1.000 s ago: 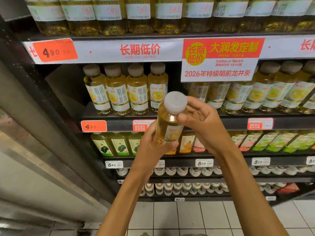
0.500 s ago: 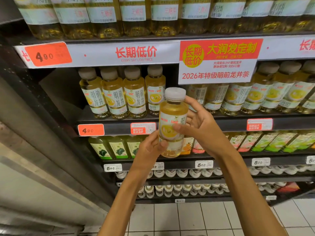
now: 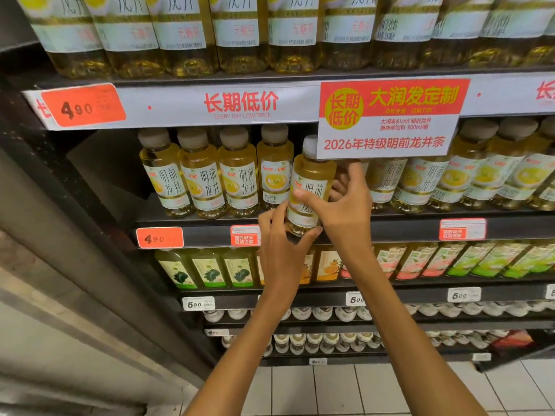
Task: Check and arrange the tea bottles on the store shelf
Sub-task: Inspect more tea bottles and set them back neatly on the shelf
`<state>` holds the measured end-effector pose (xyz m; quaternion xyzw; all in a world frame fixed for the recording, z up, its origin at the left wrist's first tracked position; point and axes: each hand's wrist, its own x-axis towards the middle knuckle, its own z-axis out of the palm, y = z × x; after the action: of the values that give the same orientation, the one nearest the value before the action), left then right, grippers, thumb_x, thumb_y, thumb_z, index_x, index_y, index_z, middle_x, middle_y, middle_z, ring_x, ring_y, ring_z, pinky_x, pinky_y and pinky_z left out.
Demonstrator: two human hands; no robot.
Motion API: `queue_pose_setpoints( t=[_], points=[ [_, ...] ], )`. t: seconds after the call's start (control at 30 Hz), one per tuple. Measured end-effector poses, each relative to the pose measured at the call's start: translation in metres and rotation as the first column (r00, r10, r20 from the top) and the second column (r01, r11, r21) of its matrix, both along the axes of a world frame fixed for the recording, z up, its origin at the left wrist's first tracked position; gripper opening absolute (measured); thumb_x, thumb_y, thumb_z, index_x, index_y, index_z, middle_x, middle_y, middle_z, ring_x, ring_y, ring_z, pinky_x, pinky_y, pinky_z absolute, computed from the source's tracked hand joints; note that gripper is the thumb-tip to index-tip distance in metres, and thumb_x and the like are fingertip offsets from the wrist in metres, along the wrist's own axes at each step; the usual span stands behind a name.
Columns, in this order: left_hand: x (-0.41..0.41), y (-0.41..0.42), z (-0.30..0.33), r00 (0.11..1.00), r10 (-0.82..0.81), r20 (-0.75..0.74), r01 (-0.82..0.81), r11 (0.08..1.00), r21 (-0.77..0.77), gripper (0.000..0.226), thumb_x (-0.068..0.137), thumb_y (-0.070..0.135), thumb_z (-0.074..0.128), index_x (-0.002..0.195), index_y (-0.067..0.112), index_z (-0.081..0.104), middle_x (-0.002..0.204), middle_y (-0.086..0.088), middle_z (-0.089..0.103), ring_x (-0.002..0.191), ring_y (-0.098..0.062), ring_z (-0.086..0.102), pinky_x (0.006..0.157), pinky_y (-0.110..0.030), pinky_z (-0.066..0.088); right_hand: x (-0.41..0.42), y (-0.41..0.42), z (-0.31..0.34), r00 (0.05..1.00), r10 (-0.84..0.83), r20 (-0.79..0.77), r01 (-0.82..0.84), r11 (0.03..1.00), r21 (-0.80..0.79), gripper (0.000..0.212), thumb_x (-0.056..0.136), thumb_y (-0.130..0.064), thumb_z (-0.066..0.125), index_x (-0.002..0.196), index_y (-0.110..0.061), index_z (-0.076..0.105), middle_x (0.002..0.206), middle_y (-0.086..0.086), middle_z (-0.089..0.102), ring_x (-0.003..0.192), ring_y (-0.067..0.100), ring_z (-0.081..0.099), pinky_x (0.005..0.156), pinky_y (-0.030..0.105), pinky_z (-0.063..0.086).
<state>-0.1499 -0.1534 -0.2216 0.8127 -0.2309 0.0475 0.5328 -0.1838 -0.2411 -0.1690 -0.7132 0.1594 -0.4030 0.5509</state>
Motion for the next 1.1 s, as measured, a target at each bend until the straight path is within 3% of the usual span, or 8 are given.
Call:
queue_pose_setpoints(
  t=[0.17, 0.27, 0.4, 0.57, 0.63, 0.77, 0.97, 1.1],
  points=[
    [-0.002, -0.010, -0.004, 0.994, 0.103, -0.029, -0.103, 0.994, -0.033, 0.058, 0.072, 0.034, 0.079, 0.120, 0.022, 0.051, 0.113, 0.010, 0.055, 0.085, -0.008, 0.058, 0.058, -0.016, 0.040, 0.002, -0.001, -0.004, 0.998, -0.066, -0.002, 0.066, 0.995, -0.074, 0.074, 0.071, -0.026, 0.084, 0.127, -0.020, 0.035, 0.108, -0.009, 0.060, 0.104, 0.009, 0.062, 0.090, 0.038, 0.054],
    [-0.001, -0.015, -0.006, 0.988, 0.151, -0.037, -0.151, 0.988, -0.013, 0.053, 0.072, 0.036, 0.078, 0.116, 0.023, 0.051, 0.108, 0.009, 0.057, 0.076, -0.001, 0.054, 0.053, -0.014, 0.036, 0.000, -0.002, -0.006, 0.997, -0.077, -0.018, 0.072, 0.977, -0.199, 0.072, 0.074, -0.022, 0.081, 0.131, -0.007, 0.040, 0.123, 0.007, 0.056, 0.114, 0.021, 0.057, 0.092, 0.042, 0.052],
    [0.000, -0.017, -0.010, 0.986, 0.166, -0.020, -0.166, 0.986, -0.015, 0.053, 0.076, 0.036, 0.076, 0.120, 0.019, 0.052, 0.113, 0.003, 0.056, 0.073, -0.009, 0.060, 0.053, -0.019, 0.040, -0.004, -0.002, -0.012, 0.965, -0.263, 0.005, 0.226, 0.816, -0.532, 0.051, 0.080, -0.022, 0.074, 0.116, 0.008, 0.055, 0.111, 0.022, 0.056, 0.105, 0.032, 0.056, 0.085, 0.038, 0.050],
    [0.003, -0.027, -0.007, 0.989, 0.150, 0.000, -0.150, 0.989, -0.007, 0.057, 0.079, 0.037, 0.074, 0.127, 0.017, 0.052, 0.123, 0.001, 0.047, 0.063, -0.004, 0.056, 0.051, -0.011, 0.037, -0.002, -0.010, -0.010, 0.938, -0.346, 0.014, 0.291, 0.766, -0.573, 0.036, 0.081, -0.012, 0.073, 0.106, 0.010, 0.060, 0.100, 0.025, 0.059, 0.098, 0.038, 0.054, 0.081, 0.027, 0.038],
    [0.003, -0.030, -0.006, 0.992, 0.128, -0.013, -0.129, 0.992, -0.014, 0.058, 0.081, 0.034, 0.072, 0.131, 0.018, 0.049, 0.124, 0.002, 0.046, 0.061, -0.001, 0.056, 0.052, -0.010, 0.039, 0.001, -0.013, -0.009, 0.926, -0.377, 0.024, 0.316, 0.739, -0.595, 0.033, 0.080, -0.011, 0.075, 0.101, 0.009, 0.061, 0.094, 0.025, 0.059, 0.092, 0.040, 0.055, 0.076, 0.027, 0.038],
    [-0.001, -0.031, -0.008, 0.997, 0.083, -0.007, -0.083, 0.995, -0.050, 0.058, 0.086, 0.022, 0.069, 0.137, 0.020, 0.041, 0.126, 0.002, 0.048, 0.068, 0.003, 0.058, 0.056, -0.009, 0.042, 0.004, -0.018, -0.009, 0.896, -0.438, 0.071, 0.378, 0.671, -0.638, 0.026, 0.077, -0.011, 0.076, 0.088, 0.007, 0.061, 0.084, 0.024, 0.059, 0.088, 0.024, 0.043, 0.069, 0.026, 0.035],
    [-0.002, -0.027, -0.006, 0.998, 0.042, 0.048, -0.045, 0.997, 0.070, 0.057, 0.092, 0.017, 0.060, 0.144, 0.018, 0.036, 0.143, -0.001, 0.040, 0.076, 0.001, 0.056, 0.060, -0.013, 0.040, 0.009, -0.020, -0.009, 0.829, -0.546, 0.120, 0.441, 0.508, -0.740, 0.026, 0.072, -0.014, 0.082, 0.082, 0.004, 0.065, 0.080, 0.024, 0.058, 0.070, 0.036, 0.058, 0.050, 0.023, 0.037],
    [0.003, -0.013, -0.001, 0.999, -0.009, -0.035, 0.010, 1.000, 0.025, 0.049, 0.094, 0.013, 0.057, 0.141, 0.015, 0.043, 0.121, 0.003, 0.060, 0.082, 0.004, 0.056, 0.081, -0.024, 0.050, 0.011, -0.015, -0.012, 0.828, -0.541, 0.146, 0.465, 0.518, -0.718, 0.029, 0.074, -0.014, 0.081, 0.087, 0.005, 0.063, 0.085, 0.026, 0.057, 0.081, 0.033, 0.053, 0.049, 0.031, 0.049]
  ],
)
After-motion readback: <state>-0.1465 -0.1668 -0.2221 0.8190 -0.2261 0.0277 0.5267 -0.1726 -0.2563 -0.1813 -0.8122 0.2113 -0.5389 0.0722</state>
